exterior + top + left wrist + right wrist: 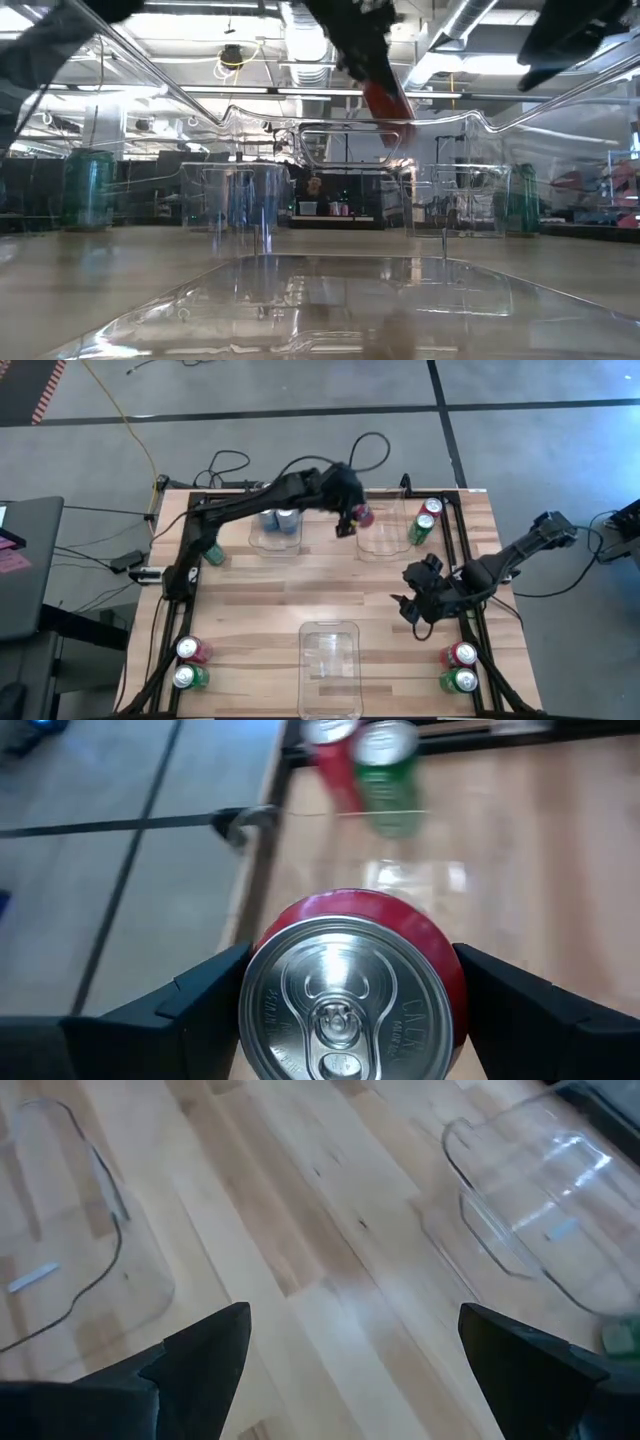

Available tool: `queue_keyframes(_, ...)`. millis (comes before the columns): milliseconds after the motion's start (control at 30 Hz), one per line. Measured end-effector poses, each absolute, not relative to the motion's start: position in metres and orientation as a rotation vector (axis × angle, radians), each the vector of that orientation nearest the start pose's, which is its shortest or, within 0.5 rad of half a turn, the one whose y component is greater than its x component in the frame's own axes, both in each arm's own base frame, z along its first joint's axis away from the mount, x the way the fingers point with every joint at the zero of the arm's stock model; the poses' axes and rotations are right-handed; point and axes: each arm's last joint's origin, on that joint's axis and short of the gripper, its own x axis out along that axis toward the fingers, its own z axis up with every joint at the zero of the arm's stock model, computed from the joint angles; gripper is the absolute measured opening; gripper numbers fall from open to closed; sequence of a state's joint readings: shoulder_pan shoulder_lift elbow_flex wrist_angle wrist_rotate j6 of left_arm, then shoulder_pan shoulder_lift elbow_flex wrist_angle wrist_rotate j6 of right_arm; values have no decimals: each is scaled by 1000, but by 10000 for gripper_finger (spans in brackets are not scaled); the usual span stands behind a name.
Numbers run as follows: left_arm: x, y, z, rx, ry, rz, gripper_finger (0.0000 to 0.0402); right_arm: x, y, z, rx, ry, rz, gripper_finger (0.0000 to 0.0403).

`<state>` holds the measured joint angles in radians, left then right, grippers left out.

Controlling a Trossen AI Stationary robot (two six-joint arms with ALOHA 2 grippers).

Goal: Sort soda cans
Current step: Put the top right red soda can into the top right transparent bin

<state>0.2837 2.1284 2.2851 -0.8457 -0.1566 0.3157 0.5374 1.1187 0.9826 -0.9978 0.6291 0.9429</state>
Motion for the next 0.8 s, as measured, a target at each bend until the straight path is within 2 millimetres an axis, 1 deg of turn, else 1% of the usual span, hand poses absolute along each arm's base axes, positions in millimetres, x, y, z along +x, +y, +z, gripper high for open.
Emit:
queue_keyframes(100, 462, 162, 348, 274, 746, 328, 301, 169, 88, 276, 244, 783, -533, 375)
queue_keyframes(167, 465, 176, 337, 298, 726, 322, 301, 165, 90, 268, 249, 792, -554, 375)
queue_keyframes(233, 471, 188, 321, 299, 728, 295, 302, 161, 91, 259, 265, 801, -576, 375)
queue_keyframes(300, 474, 201, 315, 290, 704, 298, 302, 158, 91, 251, 287, 806, -598, 375)
queue_keyframes(333, 475, 205, 311, 286, 701, 293, 302, 156, 91, 247, 298, 807, -608, 375)
queue_keyframes(400, 477, 213, 308, 275, 673, 270, 302, 153, 91, 240, 306, 815, -627, 375)
queue_keyframes(500, 480, 218, 302, 289, 651, 249, 302, 149, 93, 233, 331, 815, -637, 375)
queue_keyframes(567, 481, 217, 297, 307, 680, 229, 302, 147, 93, 230, 341, 818, -644, 375)
queue_keyframes(667, 485, 215, 282, 329, 739, 207, 302, 145, 95, 226, 357, 815, -650, 375)
queue_keyframes(767, 485, 214, 274, 324, 787, 189, 302, 143, 96, 224, 376, 810, -654, 375)
queue_keyframes(800, 485, 213, 275, 327, 783, 191, 302, 143, 96, 224, 377, 810, -654, 375)
